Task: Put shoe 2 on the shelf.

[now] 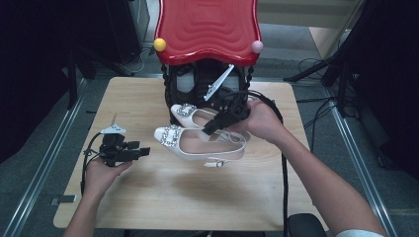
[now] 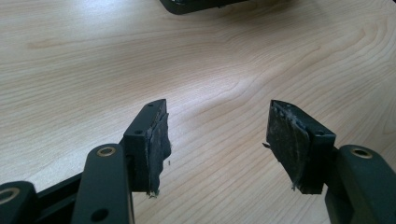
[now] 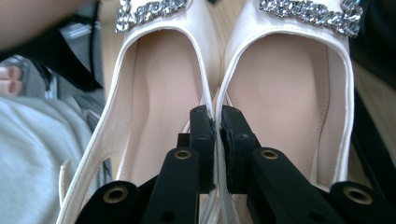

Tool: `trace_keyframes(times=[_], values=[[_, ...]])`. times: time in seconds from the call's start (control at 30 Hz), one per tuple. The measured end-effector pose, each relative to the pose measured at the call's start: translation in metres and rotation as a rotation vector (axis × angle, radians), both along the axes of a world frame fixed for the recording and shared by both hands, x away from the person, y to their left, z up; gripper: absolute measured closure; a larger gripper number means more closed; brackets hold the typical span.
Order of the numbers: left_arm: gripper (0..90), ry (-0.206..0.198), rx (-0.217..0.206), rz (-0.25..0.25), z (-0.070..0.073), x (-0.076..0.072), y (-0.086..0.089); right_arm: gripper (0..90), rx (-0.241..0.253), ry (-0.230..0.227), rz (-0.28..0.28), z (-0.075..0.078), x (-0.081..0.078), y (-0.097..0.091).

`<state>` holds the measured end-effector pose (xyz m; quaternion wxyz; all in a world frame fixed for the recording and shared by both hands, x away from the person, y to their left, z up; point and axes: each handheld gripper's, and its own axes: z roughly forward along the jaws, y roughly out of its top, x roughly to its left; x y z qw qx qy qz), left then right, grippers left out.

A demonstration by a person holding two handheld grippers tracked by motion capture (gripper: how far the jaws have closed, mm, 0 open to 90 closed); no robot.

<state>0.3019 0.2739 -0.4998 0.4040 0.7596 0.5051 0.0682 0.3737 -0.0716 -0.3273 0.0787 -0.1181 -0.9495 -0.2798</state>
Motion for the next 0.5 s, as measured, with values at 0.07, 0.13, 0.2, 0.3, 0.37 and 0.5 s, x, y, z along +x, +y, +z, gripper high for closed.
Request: trace_keyframes(times=[0.07,0.13,0.2,0.3,0.37,0.5], values=[[39.5,-0.001,0.000,0.005,0.000,-0.001,0.001,85.8,0.027,0.002,0.006,0.010,-0.001,0.002],[39.5,0.001,-0.003,0.008,0.000,-0.002,0.001,85.8,0.052,0.011,0.004,0.019,-0.003,0.003],[39.5,0.000,-0.006,0.009,0.000,-0.002,0.002,85.8,0.073,0.011,-0.006,0.027,-0.005,0.003],[39.5,0.003,-0.005,0.008,-0.001,-0.002,0.002,85.8,0.126,0.010,-0.014,0.040,-0.006,0.001],[39.5,0.006,-0.004,0.004,-0.001,-0.002,0.001,85.8,0.156,0.017,-0.036,0.049,-0.004,0.000],[39.5,0.008,-0.008,0.002,-0.001,-0.002,0.001,85.9,0.204,0.022,-0.081,0.068,0.000,-0.004]])
